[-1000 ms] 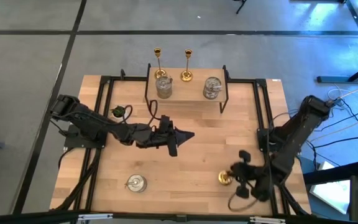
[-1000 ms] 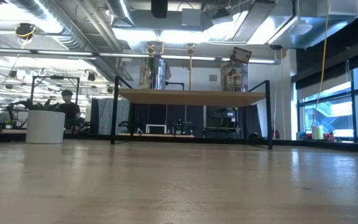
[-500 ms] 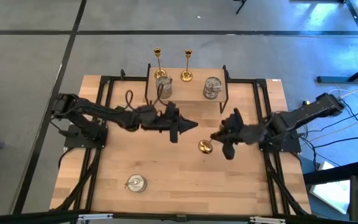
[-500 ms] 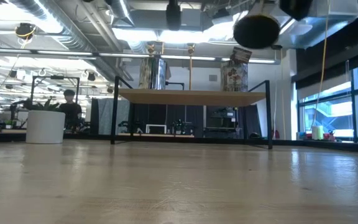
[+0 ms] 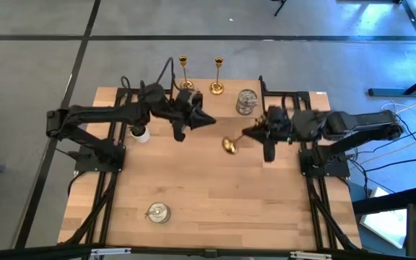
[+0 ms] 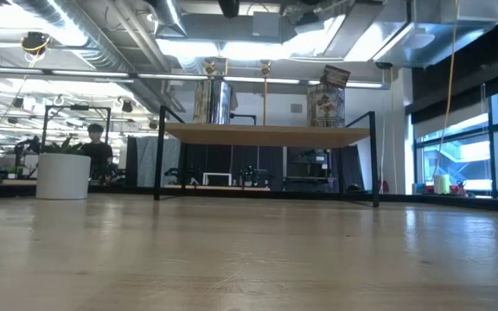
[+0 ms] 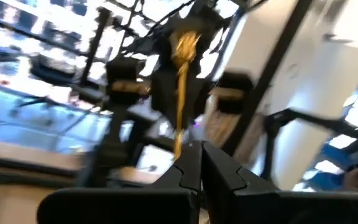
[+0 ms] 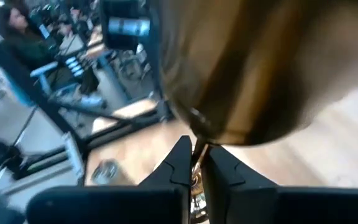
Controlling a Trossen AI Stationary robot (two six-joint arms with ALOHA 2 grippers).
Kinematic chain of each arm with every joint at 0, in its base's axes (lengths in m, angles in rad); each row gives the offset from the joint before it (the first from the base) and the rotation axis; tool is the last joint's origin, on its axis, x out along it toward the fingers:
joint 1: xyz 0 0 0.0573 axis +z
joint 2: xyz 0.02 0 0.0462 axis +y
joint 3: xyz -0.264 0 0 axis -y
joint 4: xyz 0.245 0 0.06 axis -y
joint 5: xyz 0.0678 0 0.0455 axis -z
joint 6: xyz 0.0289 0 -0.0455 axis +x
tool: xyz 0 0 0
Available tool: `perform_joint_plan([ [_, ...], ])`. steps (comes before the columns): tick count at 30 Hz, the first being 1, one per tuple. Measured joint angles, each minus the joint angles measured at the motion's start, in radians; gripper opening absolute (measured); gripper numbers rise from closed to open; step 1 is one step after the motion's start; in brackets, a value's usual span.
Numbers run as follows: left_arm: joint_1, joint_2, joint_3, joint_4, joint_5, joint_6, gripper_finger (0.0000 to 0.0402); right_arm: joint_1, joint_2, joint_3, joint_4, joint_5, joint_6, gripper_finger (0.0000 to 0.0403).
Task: Pick & Place candle stick holders
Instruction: Put the gold candle holder on the shelf aligned with the other gold candle holders
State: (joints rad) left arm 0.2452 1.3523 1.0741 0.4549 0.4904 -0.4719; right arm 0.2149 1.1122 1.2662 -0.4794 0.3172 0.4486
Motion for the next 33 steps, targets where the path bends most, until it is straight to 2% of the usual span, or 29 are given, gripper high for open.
perform_joint_plan([
  [3, 0.020, -0.002, 0.056, -0.133, -0.002, 0.103, 0.0002, -0.065, 0.000, 0.043, -0.010, -0.006, -0.051, 0.0015],
  [5, 0.026, -0.002, 0.100, -0.216, -0.007, 0.180, 0.0002, -0.120, 0.000, 0.064, -0.015, -0.056, -0.079, 0.0015],
  [11, 0.036, 0.003, 0.192, -0.347, -0.145, 0.343, 0.0002, -0.290, 0.000, 0.073, -0.035, -0.208, -0.137, 0.0015],
  [17, 0.078, 0.003, 0.231, -0.417, -0.157, 0.371, 0.0002, -0.459, 0.000, 0.073, -0.059, -0.344, -0.199, 0.0015],
  [26, 0.113, 0.008, 0.233, -0.439, -0.169, 0.373, 0.0002, -0.713, 0.013, 0.073, -0.064, -0.560, -0.301, 0.0015],
  [29, 0.112, 0.008, 0.233, -0.439, -0.222, 0.372, 0.0002, -0.791, 0.024, 0.073, -0.082, -0.594, -0.341, 0.0015],
  [33, 0.113, 0.008, 0.233, -0.439, -0.358, 0.358, 0.0002, -0.887, 0.053, 0.073, -0.109, -0.591, -0.411, 0.0015],
])
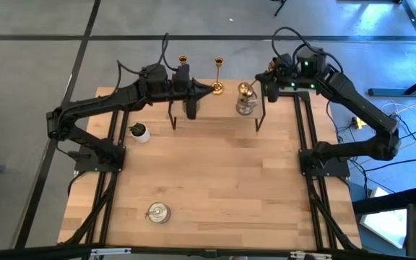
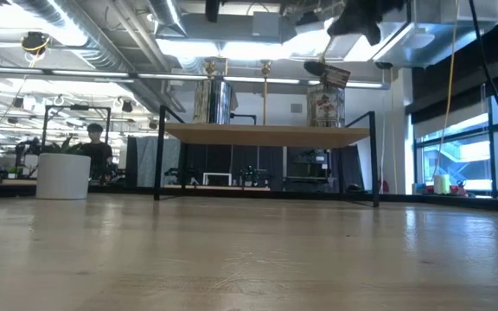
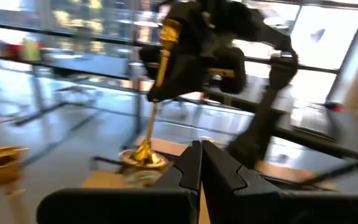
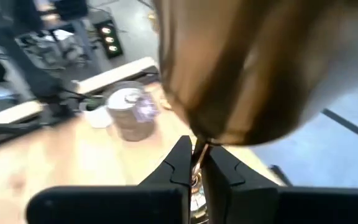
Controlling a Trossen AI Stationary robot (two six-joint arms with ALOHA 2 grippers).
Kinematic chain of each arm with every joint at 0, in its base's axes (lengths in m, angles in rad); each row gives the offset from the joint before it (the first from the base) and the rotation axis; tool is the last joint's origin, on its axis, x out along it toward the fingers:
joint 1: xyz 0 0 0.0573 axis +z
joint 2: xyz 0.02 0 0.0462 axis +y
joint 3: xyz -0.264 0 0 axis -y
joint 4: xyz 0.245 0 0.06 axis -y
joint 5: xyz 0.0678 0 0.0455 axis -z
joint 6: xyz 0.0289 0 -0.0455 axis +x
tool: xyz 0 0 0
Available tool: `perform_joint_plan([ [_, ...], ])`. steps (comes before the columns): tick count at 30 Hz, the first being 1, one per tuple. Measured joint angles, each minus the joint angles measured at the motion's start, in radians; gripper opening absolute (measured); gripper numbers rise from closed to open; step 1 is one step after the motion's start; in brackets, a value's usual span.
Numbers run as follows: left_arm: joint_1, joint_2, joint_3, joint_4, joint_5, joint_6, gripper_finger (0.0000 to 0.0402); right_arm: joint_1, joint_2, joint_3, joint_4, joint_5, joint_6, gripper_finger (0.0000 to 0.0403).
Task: Pick & Place candle stick holders
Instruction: Put the gold candle holder on the shelf aligned with the other gold candle holders
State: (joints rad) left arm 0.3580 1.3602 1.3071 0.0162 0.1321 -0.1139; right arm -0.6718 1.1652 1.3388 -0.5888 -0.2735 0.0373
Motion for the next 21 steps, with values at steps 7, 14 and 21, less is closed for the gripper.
perform_joint_plan([
  [7, 0.007, 0.005, 0.000, -0.013, -0.061, 0.005, 0.0002, -0.109, 0.058, 0.004, 0.038, 0.018, -0.056, 0.0015],
  [14, 0.011, 0.017, -0.001, -0.068, -0.085, -0.006, 0.0002, -0.141, 0.201, 0.163, -0.081, 0.104, -0.156, 0.0015],
  [21, 0.012, 0.024, -0.001, -0.103, -0.074, -0.036, 0.0002, -0.125, 0.396, 0.422, -0.298, 0.145, -0.256, 0.0015],
])
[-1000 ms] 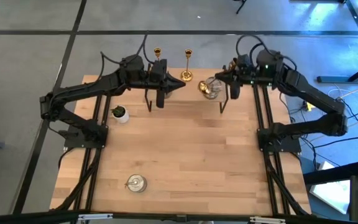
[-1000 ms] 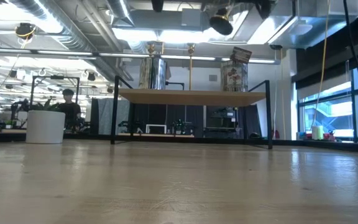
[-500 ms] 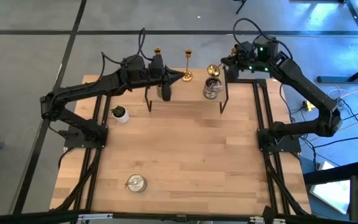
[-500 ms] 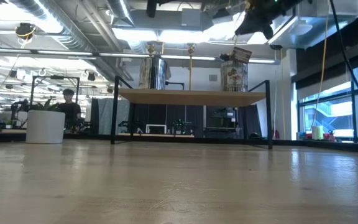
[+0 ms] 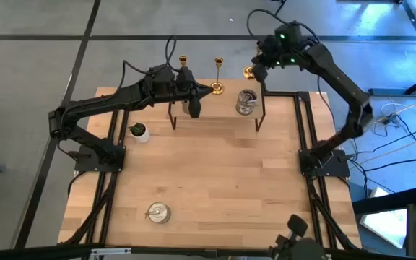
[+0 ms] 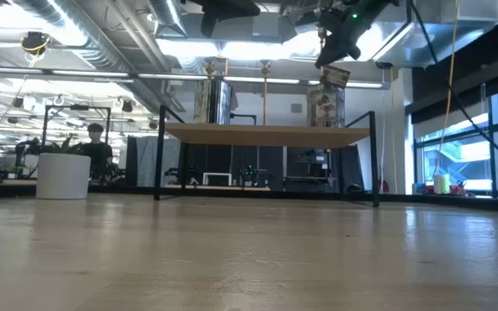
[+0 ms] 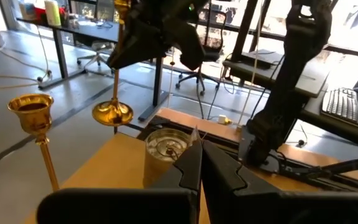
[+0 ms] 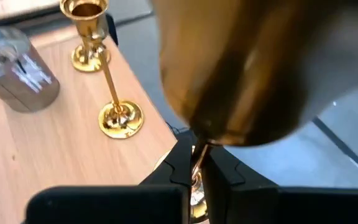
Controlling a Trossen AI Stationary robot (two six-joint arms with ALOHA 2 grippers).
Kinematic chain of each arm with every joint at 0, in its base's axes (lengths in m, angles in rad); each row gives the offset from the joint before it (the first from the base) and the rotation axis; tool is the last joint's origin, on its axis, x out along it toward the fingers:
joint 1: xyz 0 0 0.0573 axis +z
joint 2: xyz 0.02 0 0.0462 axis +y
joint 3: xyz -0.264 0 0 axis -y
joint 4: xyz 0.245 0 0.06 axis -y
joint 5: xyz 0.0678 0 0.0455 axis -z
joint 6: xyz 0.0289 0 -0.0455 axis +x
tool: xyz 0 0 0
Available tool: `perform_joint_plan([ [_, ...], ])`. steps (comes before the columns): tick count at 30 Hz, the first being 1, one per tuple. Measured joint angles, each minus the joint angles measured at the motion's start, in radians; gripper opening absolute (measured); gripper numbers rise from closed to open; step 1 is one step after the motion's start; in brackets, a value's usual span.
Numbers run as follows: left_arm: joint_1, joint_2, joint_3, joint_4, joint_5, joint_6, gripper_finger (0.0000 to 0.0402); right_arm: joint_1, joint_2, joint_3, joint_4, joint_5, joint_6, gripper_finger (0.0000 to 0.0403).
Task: Pick & Place candle stick holders
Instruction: Put the gold candle holder on the shelf aligned with the other gold candle holders
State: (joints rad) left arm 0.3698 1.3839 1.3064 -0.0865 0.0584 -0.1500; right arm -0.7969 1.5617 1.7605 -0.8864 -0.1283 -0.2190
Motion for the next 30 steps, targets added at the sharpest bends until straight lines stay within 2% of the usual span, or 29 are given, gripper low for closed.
perform_joint_plan([
  [4, 0.000, 0.001, 0.000, -0.012, 0.002, -0.013, 0.0002, 0.000, 0.060, 0.067, -0.069, -0.015, -0.074, 0.0015],
  [7, 0.000, 0.000, 0.000, -0.010, 0.004, -0.024, 0.0002, -0.001, 0.085, 0.067, -0.119, -0.074, -0.137, 0.0015],
  [14, 0.000, 0.000, 0.000, -0.019, 0.010, -0.030, 0.0002, 0.011, 0.091, 0.050, -0.120, -0.097, -0.253, 0.0015],
  [19, 0.008, 0.000, 0.000, -0.019, 0.005, -0.046, 0.0002, 0.012, 0.071, 0.050, -0.061, -0.267, -0.249, 0.0015],
  [25, 0.025, 0.000, 0.000, -0.023, 0.003, -0.076, 0.0002, 0.034, 0.050, 0.033, -0.057, -0.264, -0.261, 0.0015],
  [30, 0.034, 0.000, 0.000, -0.024, 0.003, -0.084, 0.0002, 0.039, 0.004, -0.043, -0.037, -0.265, -0.268, 0.0015],
])
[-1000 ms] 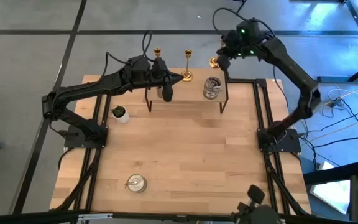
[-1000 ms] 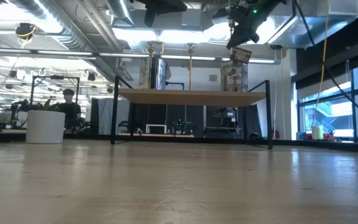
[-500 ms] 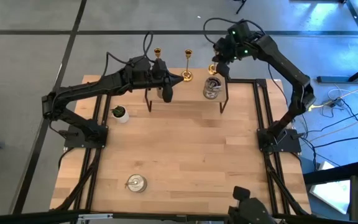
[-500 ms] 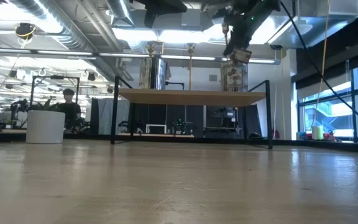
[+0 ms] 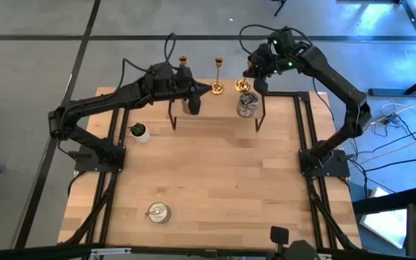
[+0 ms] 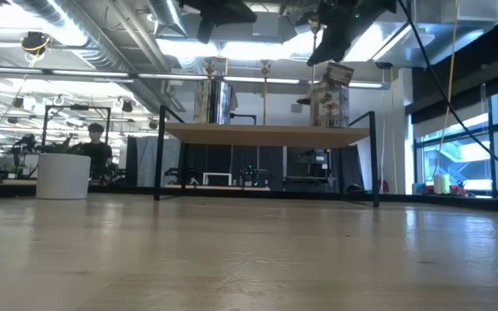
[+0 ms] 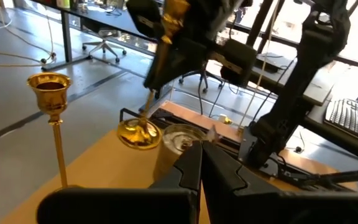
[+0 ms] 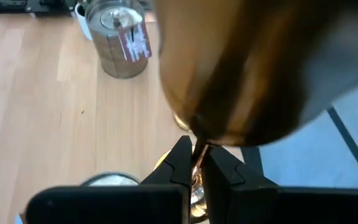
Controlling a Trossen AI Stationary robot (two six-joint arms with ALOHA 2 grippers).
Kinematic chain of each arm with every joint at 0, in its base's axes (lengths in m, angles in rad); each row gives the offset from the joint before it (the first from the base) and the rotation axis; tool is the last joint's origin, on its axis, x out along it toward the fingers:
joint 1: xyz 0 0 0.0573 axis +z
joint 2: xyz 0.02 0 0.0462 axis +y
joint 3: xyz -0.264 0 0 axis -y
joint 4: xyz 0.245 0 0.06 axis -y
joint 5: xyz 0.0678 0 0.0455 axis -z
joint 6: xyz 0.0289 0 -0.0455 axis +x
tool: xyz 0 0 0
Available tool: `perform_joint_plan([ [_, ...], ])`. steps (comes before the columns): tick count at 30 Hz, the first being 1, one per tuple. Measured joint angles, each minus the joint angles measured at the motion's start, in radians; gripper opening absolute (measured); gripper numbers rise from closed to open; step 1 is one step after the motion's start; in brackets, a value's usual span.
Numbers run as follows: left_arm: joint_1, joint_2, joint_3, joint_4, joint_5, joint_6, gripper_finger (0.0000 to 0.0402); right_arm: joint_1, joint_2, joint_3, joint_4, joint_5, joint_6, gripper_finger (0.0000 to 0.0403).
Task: Pick & Place candle stick holders
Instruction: Put the gold candle holder on the shelf aligned with the other gold candle holders
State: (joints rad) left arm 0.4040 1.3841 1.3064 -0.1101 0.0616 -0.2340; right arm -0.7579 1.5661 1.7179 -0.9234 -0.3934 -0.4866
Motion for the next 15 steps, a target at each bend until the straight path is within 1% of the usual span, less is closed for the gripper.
perform_joint_plan([
  [5, 0.016, 0.000, 0.000, -0.001, 0.001, -0.007, 0.0002, -0.005, -0.057, -0.082, 0.087, 0.002, 0.000, 0.0015],
  [10, 0.035, 0.000, 0.000, -0.018, 0.012, -0.013, 0.0002, -0.022, -0.074, -0.140, 0.152, 0.005, 0.007, 0.0015],
  [15, 0.044, 0.000, 0.000, -0.040, 0.014, -0.016, 0.0002, -0.035, -0.080, -0.194, 0.182, 0.000, 0.008, 0.0015],
])
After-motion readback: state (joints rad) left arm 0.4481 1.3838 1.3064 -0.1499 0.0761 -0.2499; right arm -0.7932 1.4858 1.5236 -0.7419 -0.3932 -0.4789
